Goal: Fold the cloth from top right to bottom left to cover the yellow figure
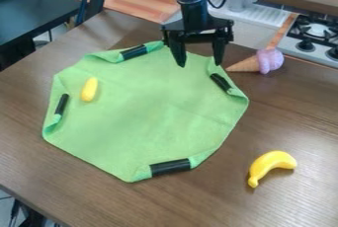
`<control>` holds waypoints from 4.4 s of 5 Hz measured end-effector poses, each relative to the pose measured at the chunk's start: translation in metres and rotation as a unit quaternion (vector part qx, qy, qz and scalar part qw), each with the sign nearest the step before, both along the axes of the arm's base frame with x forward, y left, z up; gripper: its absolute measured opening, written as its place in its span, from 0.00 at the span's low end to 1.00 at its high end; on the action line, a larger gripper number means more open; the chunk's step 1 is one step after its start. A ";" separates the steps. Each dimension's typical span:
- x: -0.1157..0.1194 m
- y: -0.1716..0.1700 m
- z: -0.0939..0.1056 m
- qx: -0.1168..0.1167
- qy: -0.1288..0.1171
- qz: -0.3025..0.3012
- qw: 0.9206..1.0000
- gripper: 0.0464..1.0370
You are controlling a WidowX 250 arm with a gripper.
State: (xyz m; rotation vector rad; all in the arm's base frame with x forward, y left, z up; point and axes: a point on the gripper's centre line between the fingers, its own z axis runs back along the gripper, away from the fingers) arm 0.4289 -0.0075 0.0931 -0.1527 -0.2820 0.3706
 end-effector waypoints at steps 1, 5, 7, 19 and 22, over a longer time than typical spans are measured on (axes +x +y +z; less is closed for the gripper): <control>-0.002 -0.001 -0.016 -0.001 0.020 0.002 1.000 0.96; 0.026 -0.046 -0.042 -0.024 0.004 0.030 0.999 0.96; 0.035 -0.050 -0.041 -0.031 -0.006 0.051 0.998 0.96; -0.027 0.105 -0.025 -0.160 0.002 0.039 0.986 0.00; -0.056 0.124 -0.005 -0.165 -0.007 0.058 0.985 0.00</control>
